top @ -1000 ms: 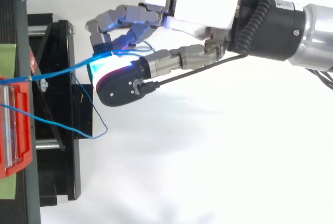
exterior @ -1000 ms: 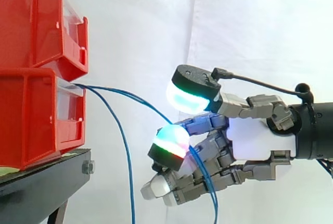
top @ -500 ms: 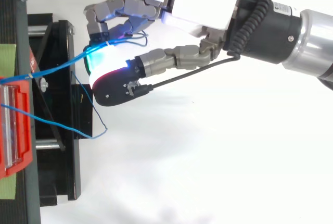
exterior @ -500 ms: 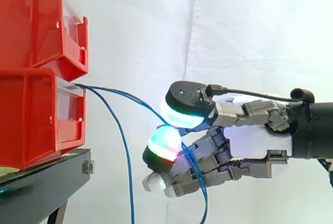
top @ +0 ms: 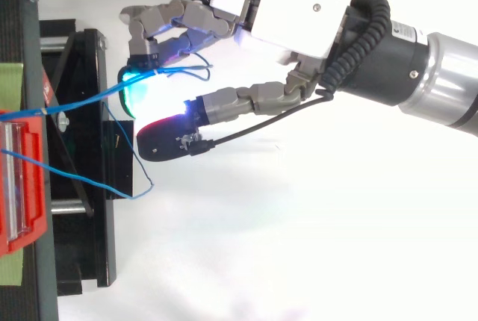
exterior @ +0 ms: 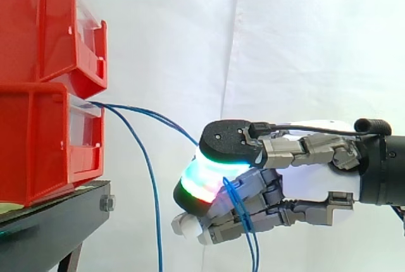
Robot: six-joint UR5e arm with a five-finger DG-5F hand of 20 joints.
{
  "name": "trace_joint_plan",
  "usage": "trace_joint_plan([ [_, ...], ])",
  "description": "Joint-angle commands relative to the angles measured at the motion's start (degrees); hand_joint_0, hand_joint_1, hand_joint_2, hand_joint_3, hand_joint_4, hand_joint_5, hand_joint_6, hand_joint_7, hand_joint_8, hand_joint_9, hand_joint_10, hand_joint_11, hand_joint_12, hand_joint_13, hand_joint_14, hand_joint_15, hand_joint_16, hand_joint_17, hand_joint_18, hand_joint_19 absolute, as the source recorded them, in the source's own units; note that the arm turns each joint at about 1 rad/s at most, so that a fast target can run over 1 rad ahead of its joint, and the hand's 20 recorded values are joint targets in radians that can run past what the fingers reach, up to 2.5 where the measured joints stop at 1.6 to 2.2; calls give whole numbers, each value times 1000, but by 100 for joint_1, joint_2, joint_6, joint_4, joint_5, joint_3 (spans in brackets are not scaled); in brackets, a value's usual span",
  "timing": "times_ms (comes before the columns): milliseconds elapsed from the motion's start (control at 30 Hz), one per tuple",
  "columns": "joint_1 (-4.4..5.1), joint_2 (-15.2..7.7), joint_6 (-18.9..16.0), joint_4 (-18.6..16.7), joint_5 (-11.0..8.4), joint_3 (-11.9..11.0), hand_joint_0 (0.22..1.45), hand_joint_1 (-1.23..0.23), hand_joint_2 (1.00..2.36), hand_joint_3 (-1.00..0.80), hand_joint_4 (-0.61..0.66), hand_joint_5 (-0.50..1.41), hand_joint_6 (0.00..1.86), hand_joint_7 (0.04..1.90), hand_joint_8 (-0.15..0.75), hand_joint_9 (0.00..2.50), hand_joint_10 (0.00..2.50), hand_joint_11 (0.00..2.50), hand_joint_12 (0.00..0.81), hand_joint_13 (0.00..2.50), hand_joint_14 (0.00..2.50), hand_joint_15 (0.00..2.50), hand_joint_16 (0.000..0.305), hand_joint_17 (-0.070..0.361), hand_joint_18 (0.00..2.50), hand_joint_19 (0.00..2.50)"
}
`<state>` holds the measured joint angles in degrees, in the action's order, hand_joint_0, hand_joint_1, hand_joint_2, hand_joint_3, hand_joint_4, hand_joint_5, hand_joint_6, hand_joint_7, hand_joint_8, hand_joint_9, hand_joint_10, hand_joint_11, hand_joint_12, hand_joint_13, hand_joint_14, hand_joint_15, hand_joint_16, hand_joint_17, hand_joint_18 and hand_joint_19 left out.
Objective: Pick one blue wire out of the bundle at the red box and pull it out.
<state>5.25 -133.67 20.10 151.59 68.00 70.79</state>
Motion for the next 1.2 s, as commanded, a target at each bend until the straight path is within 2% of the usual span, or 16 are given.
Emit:
trace_joint_plan([
  [0,12,-1,64,-33,11,5,574,-774,1019,-192,193,-150,783,1128,251,805,25,693,375,236,5,119,61,137,158,258],
  [267,20,-10,600,-60,-6,5,573,-775,1019,-198,179,-148,778,1140,252,806,24,698,375,237,5,120,61,137,162,263],
  [400,3,-62,1005,-103,-24,5,573,-775,1018,-198,183,-147,776,1137,255,806,24,695,375,237,5,119,61,137,165,269],
  [433,3,-62,1005,-103,-24,5,572,-775,1018,-195,183,-146,776,1137,255,806,24,695,375,237,5,119,61,137,164,264],
  [700,-24,-62,2024,-437,-24,5,571,-775,1018,-191,186,-146,774,1142,254,805,24,693,375,238,5,120,61,136,166,269],
  [867,-32,-62,2226,-534,-24,5,571,-775,1018,-192,178,-145,773,1150,253,804,26,694,375,237,5,116,61,137,165,277],
  [1167,-59,-62,2798,-798,-24,5,572,-775,1019,-193,183,-144,771,1147,256,800,26,691,375,239,5,120,61,136,172,277],
])
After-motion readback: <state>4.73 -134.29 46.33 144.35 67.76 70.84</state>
